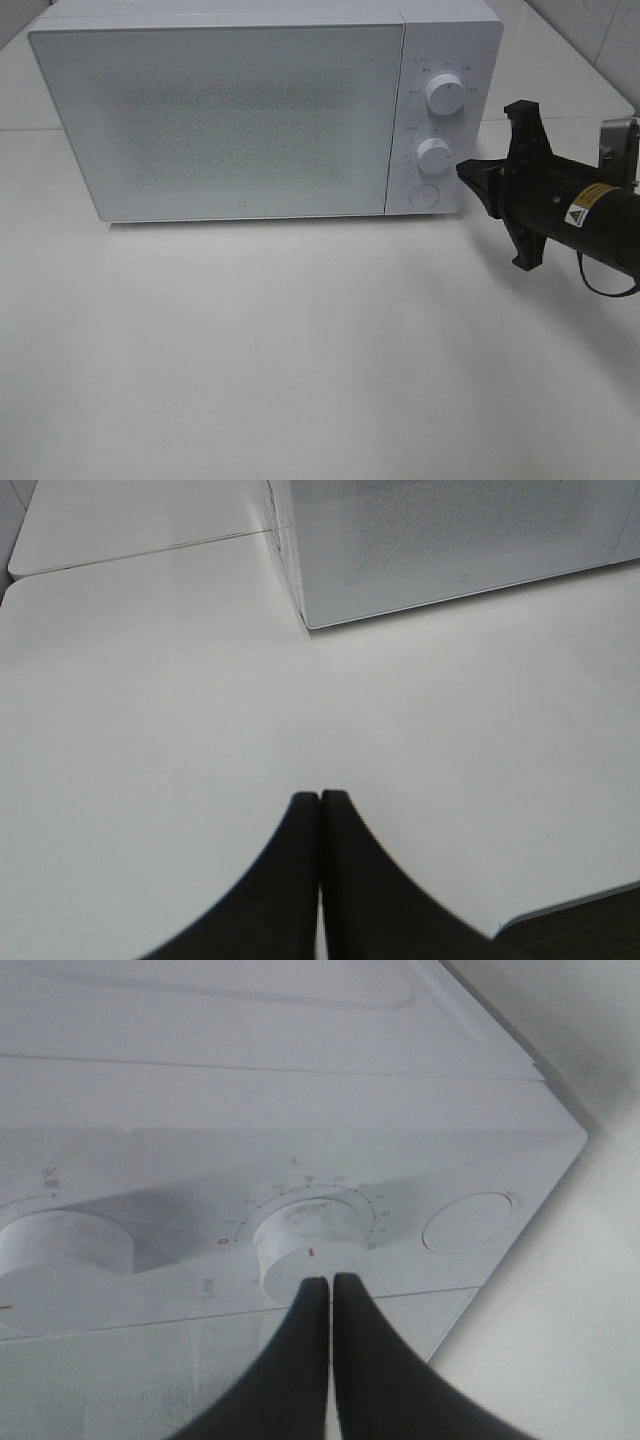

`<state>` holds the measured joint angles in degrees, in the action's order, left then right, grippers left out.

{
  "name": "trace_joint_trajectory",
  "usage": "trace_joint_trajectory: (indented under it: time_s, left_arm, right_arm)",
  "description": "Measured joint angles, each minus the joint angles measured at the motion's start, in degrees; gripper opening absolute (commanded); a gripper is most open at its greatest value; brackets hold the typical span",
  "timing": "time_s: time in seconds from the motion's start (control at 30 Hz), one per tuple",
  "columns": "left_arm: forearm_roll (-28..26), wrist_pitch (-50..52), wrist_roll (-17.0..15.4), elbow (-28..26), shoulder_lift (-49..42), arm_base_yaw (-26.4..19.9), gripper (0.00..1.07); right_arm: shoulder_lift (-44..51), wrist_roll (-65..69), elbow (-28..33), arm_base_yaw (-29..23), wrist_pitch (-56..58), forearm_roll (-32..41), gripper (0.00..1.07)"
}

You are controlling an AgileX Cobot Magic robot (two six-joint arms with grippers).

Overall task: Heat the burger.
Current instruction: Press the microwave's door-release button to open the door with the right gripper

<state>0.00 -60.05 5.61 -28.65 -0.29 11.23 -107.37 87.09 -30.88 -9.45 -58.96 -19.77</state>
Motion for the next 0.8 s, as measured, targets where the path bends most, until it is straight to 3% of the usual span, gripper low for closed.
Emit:
trace_joint_trajectory:
  time_s: [0.5, 0.8]
  left_arm:
    - [0.0, 0.0, 0.0, 0.0, 0.0, 0.0, 0.0]
    - [-0.3, 0.0, 0.0, 0.0, 0.0, 0.0, 0.0]
  right_arm:
    - [-0.4, 1.8, -0.9, 0.0, 7.4, -0.3, 0.0]
    - [-0.4, -1.1, -8.4, -4.1, 18.5, 0.7, 0.0]
